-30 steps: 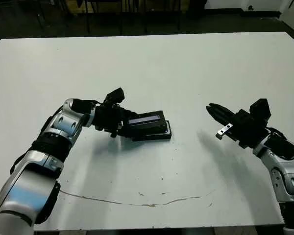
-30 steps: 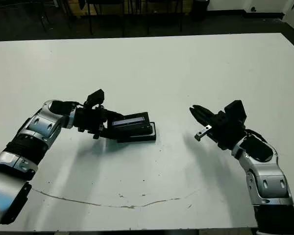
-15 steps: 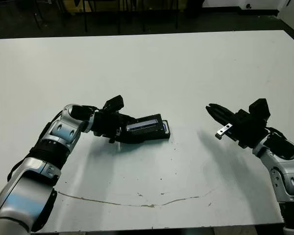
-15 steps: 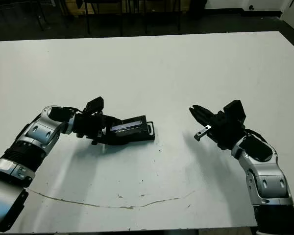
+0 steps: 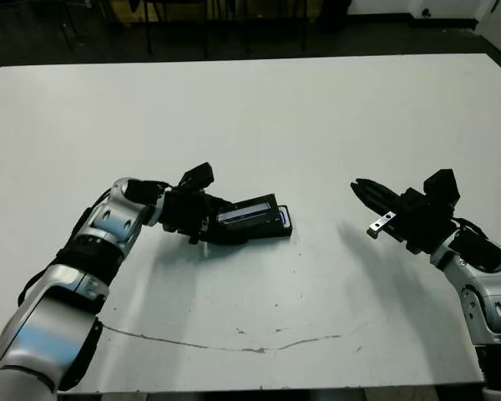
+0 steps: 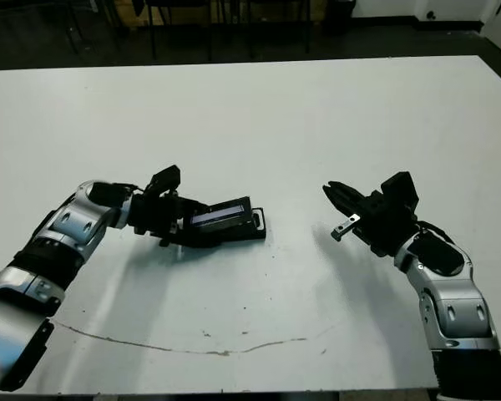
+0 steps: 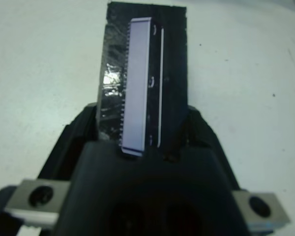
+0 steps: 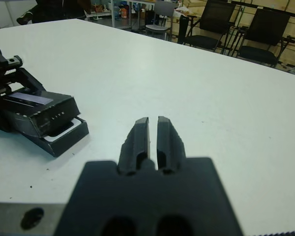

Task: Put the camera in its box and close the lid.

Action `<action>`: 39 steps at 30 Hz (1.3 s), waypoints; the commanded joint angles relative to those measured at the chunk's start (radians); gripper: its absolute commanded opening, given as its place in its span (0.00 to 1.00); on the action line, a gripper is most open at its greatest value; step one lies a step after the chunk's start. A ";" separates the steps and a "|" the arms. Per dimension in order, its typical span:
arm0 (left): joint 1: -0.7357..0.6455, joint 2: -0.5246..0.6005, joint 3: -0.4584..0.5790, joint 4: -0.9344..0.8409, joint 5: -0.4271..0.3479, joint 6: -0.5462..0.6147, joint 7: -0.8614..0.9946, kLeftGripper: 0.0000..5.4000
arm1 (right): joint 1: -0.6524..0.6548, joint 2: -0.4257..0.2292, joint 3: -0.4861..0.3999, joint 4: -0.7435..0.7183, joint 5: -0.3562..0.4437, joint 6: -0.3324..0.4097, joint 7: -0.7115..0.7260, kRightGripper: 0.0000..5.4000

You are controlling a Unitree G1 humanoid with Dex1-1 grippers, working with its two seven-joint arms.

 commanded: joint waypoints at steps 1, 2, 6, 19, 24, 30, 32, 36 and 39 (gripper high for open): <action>0.010 -0.051 -0.061 0.092 0.074 0.009 0.001 0.52 | 0.003 -0.003 0.008 0.028 -0.007 -0.015 0.017 0.00; -0.005 -0.064 -0.065 0.110 0.080 0.002 0.001 0.52 | 0.003 -0.002 0.007 0.028 -0.006 -0.014 0.018 0.00; -0.050 -0.097 -0.082 0.144 0.111 -0.024 0.008 0.52 | 0.003 0.003 0.007 0.039 0.003 -0.019 0.028 0.00; -0.134 -0.153 -0.139 0.129 0.181 0.028 -0.049 0.52 | 0.007 0.003 0.012 0.041 -0.005 -0.028 0.030 0.00; -0.133 -0.143 -0.171 0.089 0.218 0.002 -0.045 0.52 | 0.008 -0.005 0.015 0.021 -0.008 0.001 0.022 0.00; -0.119 -0.102 -0.181 0.074 0.255 -0.026 -0.024 0.62 | 0.009 -0.010 0.014 0.013 -0.009 0.006 0.019 0.00; -0.117 -0.090 -0.178 0.090 0.260 -0.040 -0.027 0.69 | 0.010 -0.010 0.013 0.006 -0.006 0.017 0.016 0.00; -0.108 -0.069 -0.159 0.136 0.246 -0.124 -0.047 0.81 | 0.009 -0.007 0.012 0.006 -0.001 0.020 0.019 0.00; -0.104 -0.061 -0.142 0.167 0.235 -0.119 -0.057 0.91 | 0.008 -0.007 0.013 0.009 -0.005 0.008 0.022 0.00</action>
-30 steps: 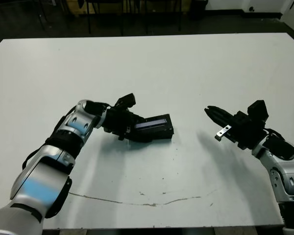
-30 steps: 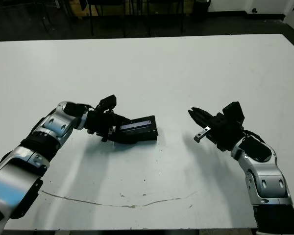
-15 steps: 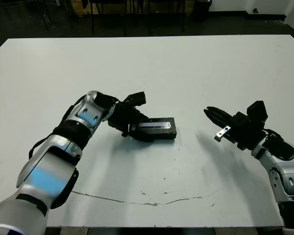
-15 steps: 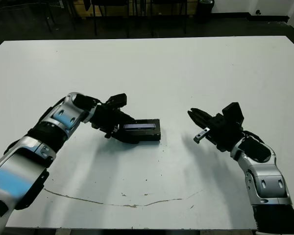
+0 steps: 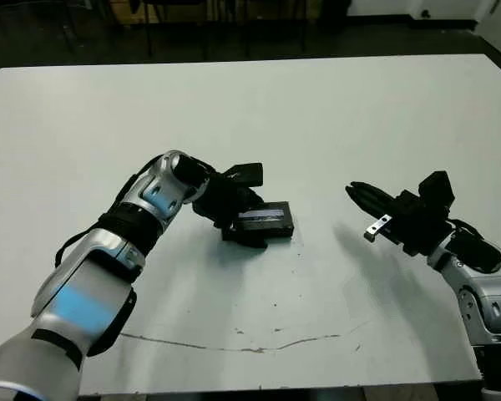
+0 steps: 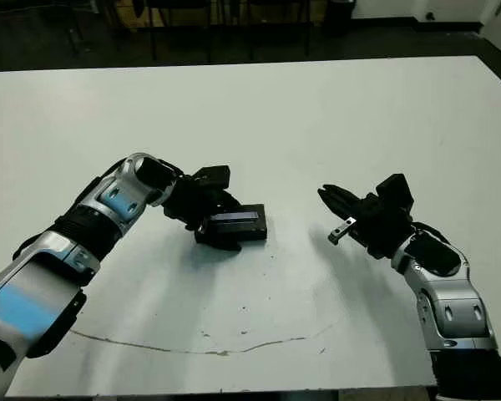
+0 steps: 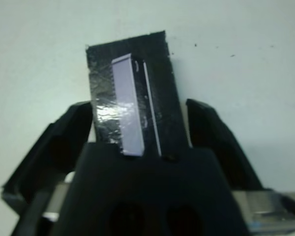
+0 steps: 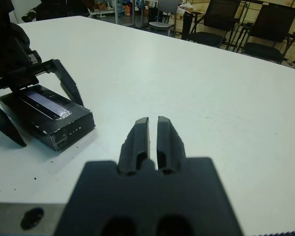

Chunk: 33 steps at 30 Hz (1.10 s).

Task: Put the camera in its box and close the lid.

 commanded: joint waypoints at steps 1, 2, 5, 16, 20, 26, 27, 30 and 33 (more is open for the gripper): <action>0.069 0.032 -0.017 0.062 0.037 0.013 -0.018 0.94 | 0.006 -0.006 0.002 0.011 -0.005 0.004 0.005 0.00; 0.075 0.038 -0.014 0.064 0.035 0.006 -0.018 0.97 | 0.005 -0.005 0.001 0.016 -0.001 0.006 0.007 0.00; 0.091 0.058 -0.013 0.063 0.039 -0.002 -0.015 1.00 | 0.007 -0.004 0.000 0.014 -0.004 0.010 0.001 0.00; 0.265 0.253 0.037 -0.081 0.008 -0.166 -0.003 1.00 | 0.013 -0.004 0.003 0.009 -0.008 -0.004 -0.002 0.00; 0.367 0.364 0.097 -0.200 -0.056 -0.142 -0.025 1.00 | 0.016 -0.004 0.007 -0.001 -0.009 0.009 -0.008 0.00; 0.549 0.560 0.221 -0.463 -0.149 -0.031 -0.008 1.00 | 0.013 -0.004 0.010 0.008 -0.011 -0.001 -0.004 0.00; 0.581 0.582 0.260 -0.512 -0.167 -0.009 0.020 1.00 | 0.011 -0.004 0.011 0.012 -0.011 -0.004 -0.001 0.00; 0.663 0.588 0.396 -0.660 -0.220 0.095 0.169 0.98 | 0.004 0.002 0.011 0.029 -0.002 -0.009 0.010 0.00; 0.729 0.466 0.540 -0.819 -0.275 0.175 0.432 0.91 | 0.000 0.009 0.013 0.034 0.001 -0.007 0.010 0.00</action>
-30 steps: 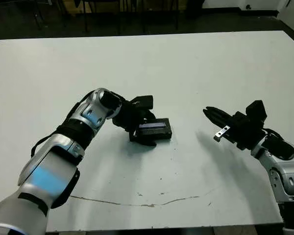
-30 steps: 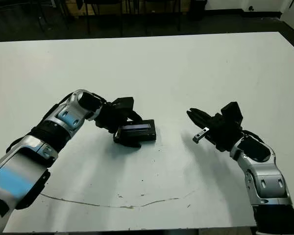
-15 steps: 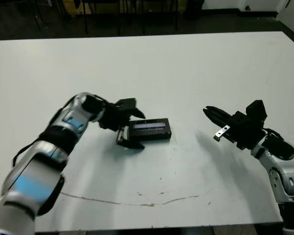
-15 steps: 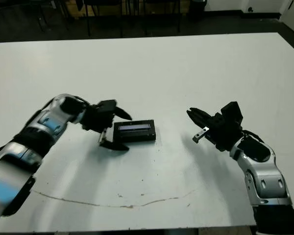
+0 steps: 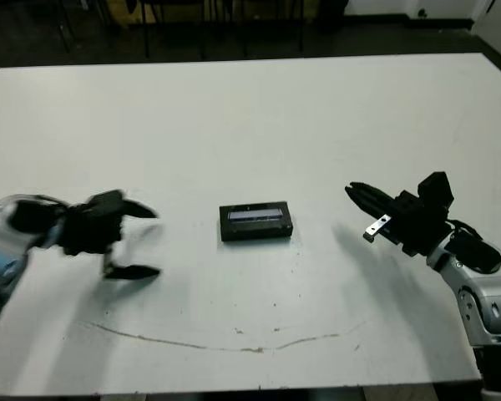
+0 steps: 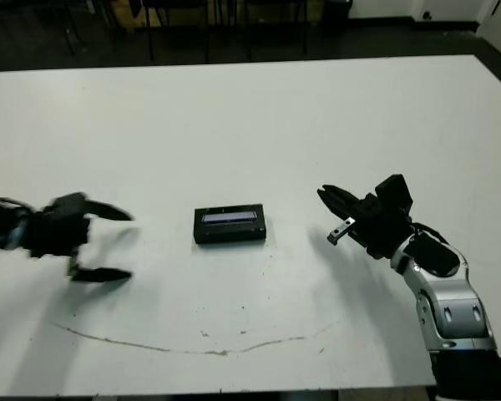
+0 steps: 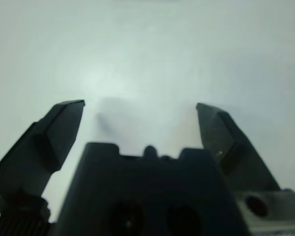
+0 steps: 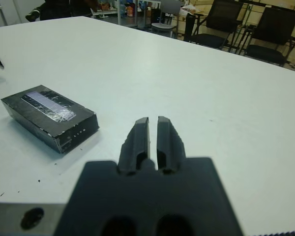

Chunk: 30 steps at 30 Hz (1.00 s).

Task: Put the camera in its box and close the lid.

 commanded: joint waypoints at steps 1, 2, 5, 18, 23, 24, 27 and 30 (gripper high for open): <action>0.056 -0.146 0.117 -0.158 -0.046 0.063 0.259 0.88 | 0.002 0.008 0.006 0.019 -0.003 0.002 0.001 0.00; 0.054 -0.201 0.131 -0.204 -0.060 0.074 0.332 0.85 | 0.001 0.010 0.006 0.024 -0.004 -0.001 0.000 0.00; 0.040 -0.333 0.121 -0.307 -0.077 0.104 0.489 0.74 | -0.001 0.013 0.005 0.029 -0.005 -0.007 -0.001 0.00; -0.074 -0.710 -0.161 -0.320 0.008 0.255 0.792 0.26 | 0.018 0.015 -0.009 -0.012 -0.012 0.009 -0.045 0.00; -0.089 -0.775 -0.260 -0.231 0.084 0.294 0.847 0.08 | 0.021 0.011 -0.008 -0.027 -0.013 0.024 -0.053 0.00; -0.089 -0.786 -0.272 -0.216 0.091 0.312 0.854 0.04 | 0.022 0.011 -0.008 -0.030 -0.012 0.026 -0.054 0.00; -0.077 -0.808 -0.306 -0.146 0.112 0.326 0.858 0.01 | 0.024 0.009 -0.007 -0.041 -0.017 0.038 -0.064 0.00; -0.066 -0.805 -0.333 -0.082 0.143 0.323 0.858 0.01 | 0.028 0.006 -0.006 -0.061 -0.022 0.053 -0.073 0.00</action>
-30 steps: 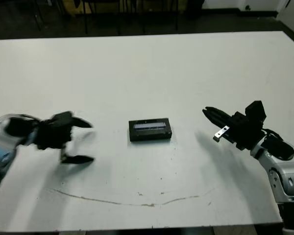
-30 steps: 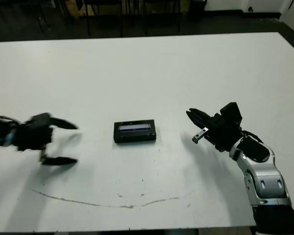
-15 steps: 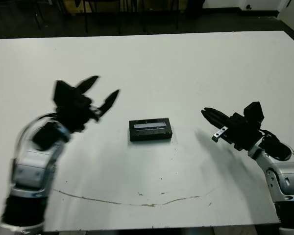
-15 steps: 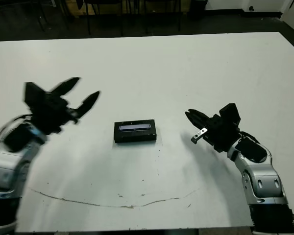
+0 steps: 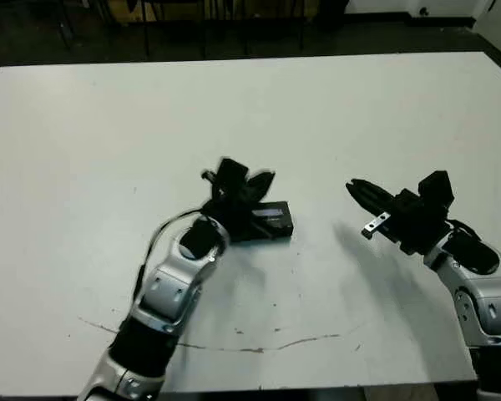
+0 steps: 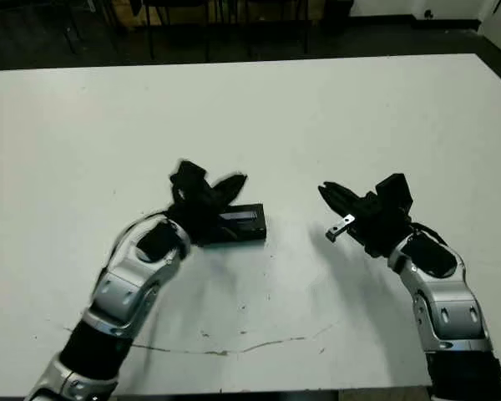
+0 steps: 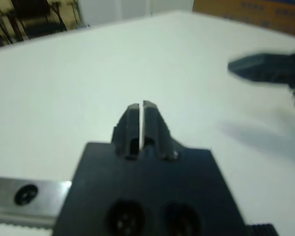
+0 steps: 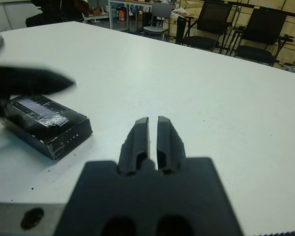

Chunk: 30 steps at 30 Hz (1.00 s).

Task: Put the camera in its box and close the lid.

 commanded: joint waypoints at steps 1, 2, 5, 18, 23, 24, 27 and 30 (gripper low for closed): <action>0.027 0.016 -0.024 0.082 0.043 0.009 0.005 0.01 | 0.020 -0.012 0.001 -0.018 -0.011 0.036 -0.016 0.00; 0.030 0.021 -0.028 0.097 0.053 0.005 0.004 0.01 | 0.020 -0.012 0.001 -0.022 -0.010 0.043 -0.018 0.00; 0.043 0.029 -0.024 0.135 0.073 0.019 0.008 0.01 | 0.021 -0.016 0.001 -0.042 -0.010 0.076 -0.028 0.00; 0.117 0.066 0.067 0.152 0.016 0.042 -0.047 0.01 | 0.030 -0.003 0.001 -0.024 0.001 0.031 0.001 0.00; 0.219 0.100 0.095 -0.051 -0.046 -0.078 -0.117 0.01 | 0.053 0.023 -0.012 -0.038 0.023 -0.007 -0.002 0.00; 0.239 0.104 0.109 -0.101 -0.060 -0.085 -0.118 0.01 | 0.059 0.031 -0.015 -0.041 0.028 -0.020 -0.004 0.00; 0.292 0.124 0.162 -0.235 -0.086 -0.130 -0.109 0.01 | 0.076 0.059 -0.022 -0.054 0.035 -0.054 -0.024 0.00; 0.333 0.140 0.245 -0.341 -0.115 -0.162 -0.088 0.01 | 0.102 0.091 -0.026 -0.115 0.031 -0.021 -0.095 0.00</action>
